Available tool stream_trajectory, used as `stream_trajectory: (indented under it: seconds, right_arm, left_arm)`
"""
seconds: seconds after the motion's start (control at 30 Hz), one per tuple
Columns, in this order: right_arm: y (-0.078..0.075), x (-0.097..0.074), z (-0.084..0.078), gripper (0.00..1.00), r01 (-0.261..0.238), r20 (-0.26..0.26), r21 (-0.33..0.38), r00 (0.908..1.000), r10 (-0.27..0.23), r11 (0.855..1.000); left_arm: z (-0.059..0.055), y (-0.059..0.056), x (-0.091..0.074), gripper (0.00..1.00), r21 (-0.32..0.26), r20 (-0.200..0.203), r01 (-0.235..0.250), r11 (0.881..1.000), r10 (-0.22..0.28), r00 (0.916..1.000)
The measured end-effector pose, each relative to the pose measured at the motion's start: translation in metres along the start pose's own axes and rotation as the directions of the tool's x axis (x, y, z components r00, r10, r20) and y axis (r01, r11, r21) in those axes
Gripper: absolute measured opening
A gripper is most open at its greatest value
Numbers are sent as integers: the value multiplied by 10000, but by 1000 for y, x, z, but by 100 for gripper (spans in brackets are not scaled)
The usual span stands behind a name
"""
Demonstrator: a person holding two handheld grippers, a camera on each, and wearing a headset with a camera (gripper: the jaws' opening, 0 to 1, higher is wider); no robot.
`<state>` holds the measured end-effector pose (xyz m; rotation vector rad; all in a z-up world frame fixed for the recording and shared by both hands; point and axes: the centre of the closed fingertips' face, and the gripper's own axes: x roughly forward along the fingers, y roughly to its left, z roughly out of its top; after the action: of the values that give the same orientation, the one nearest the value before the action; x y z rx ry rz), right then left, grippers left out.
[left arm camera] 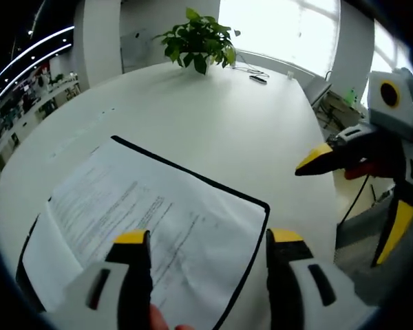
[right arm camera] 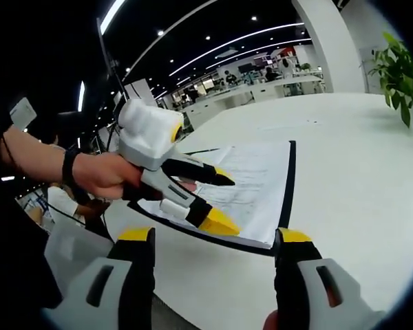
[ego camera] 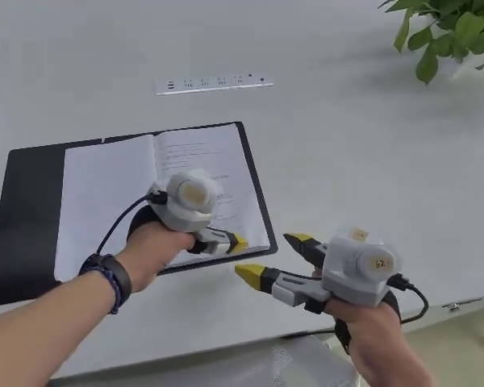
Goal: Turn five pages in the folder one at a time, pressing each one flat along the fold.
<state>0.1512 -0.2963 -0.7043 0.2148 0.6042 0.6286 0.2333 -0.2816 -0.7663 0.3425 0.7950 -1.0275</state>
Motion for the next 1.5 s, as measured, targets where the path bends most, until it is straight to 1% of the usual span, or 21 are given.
stream_trajectory:
  seconds: [0.07, 0.13, 0.2, 0.23, 0.3, 0.33, 0.37, 0.5, 0.7, 0.77, 0.93, 1.07, 1.2, 1.3, 1.37, 1.43, 1.5]
  right_arm:
    - [1, 1, -2, 69, -89, -65, 35, 9999, 89, 10000]
    - [1, 1, -4, 69, -110, -124, 48, 9999, 110, 9999]
    - [0, 1, -6, 69, -101, -172, 102, 9998, 103, 9999]
    - [-1, 0, -7, 69, -75, -146, 192, 9999, 78, 9998]
    - [-2, 0, -7, 69, -61, -112, 279, 9999, 64, 9996]
    - [-3, 0, -8, 69, -55, -112, 299, 9999, 58, 9995]
    - [-3, 0, -9, 69, -50, -138, 308, 9999, 54, 9995]
    - [-5, 1, -14, 68, -35, -341, 263, 9994, 44, 9996]
    - [-7, 3, -13, 66, -10, -349, 328, 9994, 21, 9995]
    - [-7, 6, -12, 66, -26, -383, 310, 9993, 38, 9995]
    - [-9, 12, -9, 65, -114, -445, 172, 9989, 122, 9998]
    - [-17, 17, -3, 64, -114, -420, 120, 9990, 119, 9999]
    - [-29, 25, 7, 61, -37, -344, 164, 9994, 42, 9999]
    - [-36, 31, 10, 59, -64, -337, 229, 9994, 72, 9997]
    - [-41, 35, 15, 56, -49, -223, 337, 9997, 56, 9994]
    - [-45, 39, 21, 53, -83, -70, 520, 9999, 87, 9986]
    - [-46, 46, 26, 50, -206, -48, 612, 9998, 209, 9979]
  left_arm:
    - [2, 1, 6, 67, 36, 25, -129, 9999, 128, 9999]
    - [3, 2, 10, 66, -102, 76, -252, 9996, 253, 9997]
    - [-1, 3, 14, 65, -235, -13, -371, 9990, 370, 9993]
    - [-6, 2, 17, 64, -285, -140, -374, 9989, 370, 9992]
    - [-7, -1, 19, 67, -154, -134, -433, 9989, 431, 9990]
    - [-8, 0, 17, 67, 218, -189, -606, 9979, 610, 9980]
    - [-9, 0, 17, 66, 301, -186, -622, 9976, 628, 9979]
    - [-10, 2, 17, 66, 262, 38, -662, 9975, 661, 9978]
    - [-9, 6, 16, 63, 165, 264, -632, 9979, 627, 9977]
    - [-9, 6, 15, 62, 114, 290, -583, 9982, 580, 9979]
    - [-8, 9, 14, 59, -150, 438, -465, 9988, 471, 9979]
    - [-6, 13, 13, 55, -406, 540, -401, 9984, 422, 9976]
    - [-6, 12, 13, 54, -421, 564, -376, 9984, 400, 9976]
    - [-6, 12, 13, 54, -420, 614, -368, 9984, 393, 9973]
    - [-6, 12, 12, 54, -456, 650, -322, 9984, 351, 9973]
    - [-6, 12, 12, 54, -431, 653, -305, 9986, 332, 9973]
    - [-5, 12, 12, 54, -435, 652, -289, 9986, 317, 9974]
